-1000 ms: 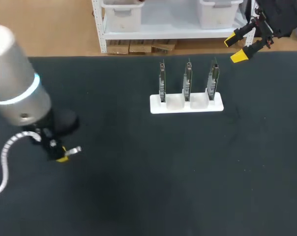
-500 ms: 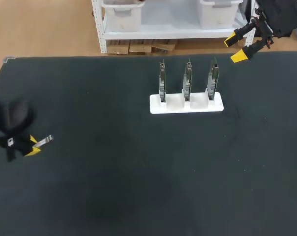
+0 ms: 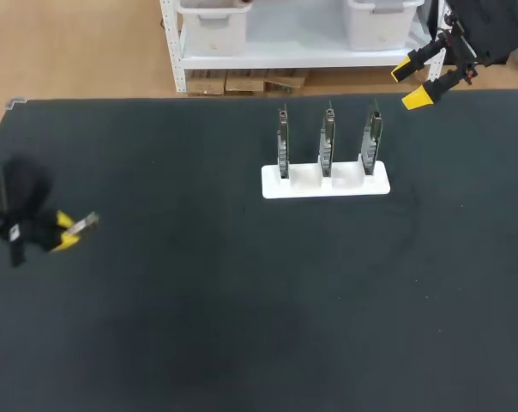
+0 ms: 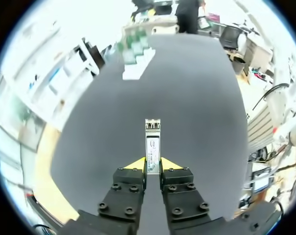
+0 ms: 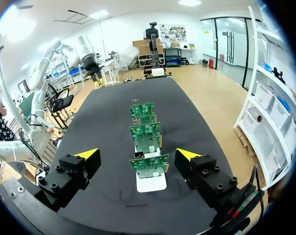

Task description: Pick up the optical module with the left hand, and insert it into the network port with the right hand.

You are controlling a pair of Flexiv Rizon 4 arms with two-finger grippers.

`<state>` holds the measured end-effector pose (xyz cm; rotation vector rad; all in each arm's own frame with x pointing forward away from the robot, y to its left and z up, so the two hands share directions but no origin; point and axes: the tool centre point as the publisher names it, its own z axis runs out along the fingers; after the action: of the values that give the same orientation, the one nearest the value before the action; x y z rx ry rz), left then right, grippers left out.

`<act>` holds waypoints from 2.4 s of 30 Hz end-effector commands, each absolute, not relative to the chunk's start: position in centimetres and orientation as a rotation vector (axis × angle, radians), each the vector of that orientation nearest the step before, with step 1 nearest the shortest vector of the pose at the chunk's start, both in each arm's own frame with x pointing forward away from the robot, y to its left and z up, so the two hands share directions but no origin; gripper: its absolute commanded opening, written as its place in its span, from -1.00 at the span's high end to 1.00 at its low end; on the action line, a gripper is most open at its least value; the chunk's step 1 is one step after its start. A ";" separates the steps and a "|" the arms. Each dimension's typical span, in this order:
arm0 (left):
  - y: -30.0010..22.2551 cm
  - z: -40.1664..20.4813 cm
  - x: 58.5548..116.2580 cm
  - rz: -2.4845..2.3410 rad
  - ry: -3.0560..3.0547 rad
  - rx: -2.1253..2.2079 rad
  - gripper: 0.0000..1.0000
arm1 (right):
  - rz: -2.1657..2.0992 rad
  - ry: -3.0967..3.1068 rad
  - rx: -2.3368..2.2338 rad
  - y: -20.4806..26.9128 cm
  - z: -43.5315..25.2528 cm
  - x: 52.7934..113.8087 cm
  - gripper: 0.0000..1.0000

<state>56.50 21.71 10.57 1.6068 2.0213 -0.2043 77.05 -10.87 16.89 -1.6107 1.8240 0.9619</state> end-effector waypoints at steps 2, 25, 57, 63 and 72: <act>17.5 13.5 60.1 -0.273 1.836 1.709 1.00 | 0.959 1.824 -1.609 -10.9 16.9 76.9 -1.00; 12.4 16.6 62.5 -0.304 1.733 1.813 1.00 | 0.959 1.824 -1.609 -10.9 16.9 76.9 -1.00; -4.2 24.2 73.0 -0.597 1.049 1.731 1.00 | 0.959 1.824 -1.609 -10.9 16.9 76.9 -1.00; -3.0 22.6 72.1 -0.588 1.112 1.728 1.00 | 0.959 1.824 -1.609 -10.9 16.9 76.9 -1.00; -3.0 22.6 72.1 -0.588 1.112 1.728 1.00 | 0.959 1.824 -1.609 -10.9 16.9 76.9 -1.00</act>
<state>72.28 -3.06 22.69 1.7321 1.1129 -0.5932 77.05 -10.87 16.89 -1.6107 1.8241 0.9618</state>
